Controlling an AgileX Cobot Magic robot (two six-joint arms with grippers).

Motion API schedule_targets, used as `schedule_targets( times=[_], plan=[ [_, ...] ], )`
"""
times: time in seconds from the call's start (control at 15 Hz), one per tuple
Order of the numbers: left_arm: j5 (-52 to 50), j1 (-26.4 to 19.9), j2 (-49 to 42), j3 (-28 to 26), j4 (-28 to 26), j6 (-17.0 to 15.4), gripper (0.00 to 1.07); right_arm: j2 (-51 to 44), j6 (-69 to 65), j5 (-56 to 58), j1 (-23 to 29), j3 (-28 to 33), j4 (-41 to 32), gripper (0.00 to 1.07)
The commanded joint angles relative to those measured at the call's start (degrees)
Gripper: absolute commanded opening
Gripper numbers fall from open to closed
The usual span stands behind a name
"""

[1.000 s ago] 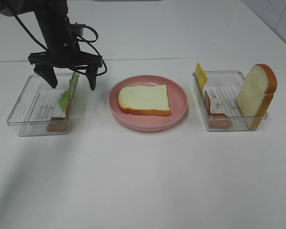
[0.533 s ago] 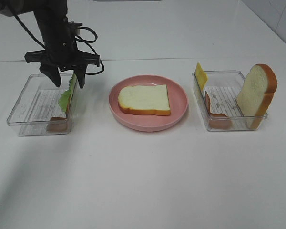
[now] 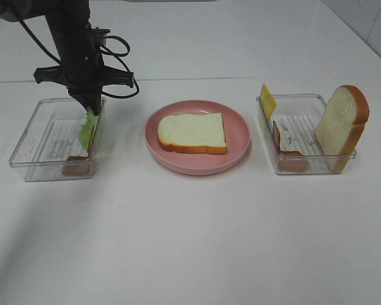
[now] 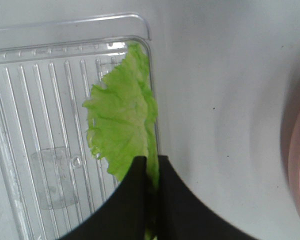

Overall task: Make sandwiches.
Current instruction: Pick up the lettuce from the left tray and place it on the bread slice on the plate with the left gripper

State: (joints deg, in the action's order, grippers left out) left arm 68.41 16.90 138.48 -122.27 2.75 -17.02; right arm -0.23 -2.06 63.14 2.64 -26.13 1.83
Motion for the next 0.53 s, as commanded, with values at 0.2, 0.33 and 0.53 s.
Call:
schedule_targets(
  times=[0.2, 0.33, 0.53],
  plan=[
    [2.29, 0.11, -3.61, -0.06, 2.35, -1.6, 0.0, -1.72, 0.52, -0.06, -0.29, 0.17, 0.17, 0.85],
    [2.86, 0.29, -7.16, -0.52, 2.52, -1.55, 0.0, -1.72, 0.52, -0.06, -0.29, 0.17, 0.17, 0.85],
    [2.81, 0.57, -11.0, -4.58, -2.12, -1.6, 0.0, -1.72, 0.52, -0.06, -0.29, 0.17, 0.17, 0.85]
  ],
)
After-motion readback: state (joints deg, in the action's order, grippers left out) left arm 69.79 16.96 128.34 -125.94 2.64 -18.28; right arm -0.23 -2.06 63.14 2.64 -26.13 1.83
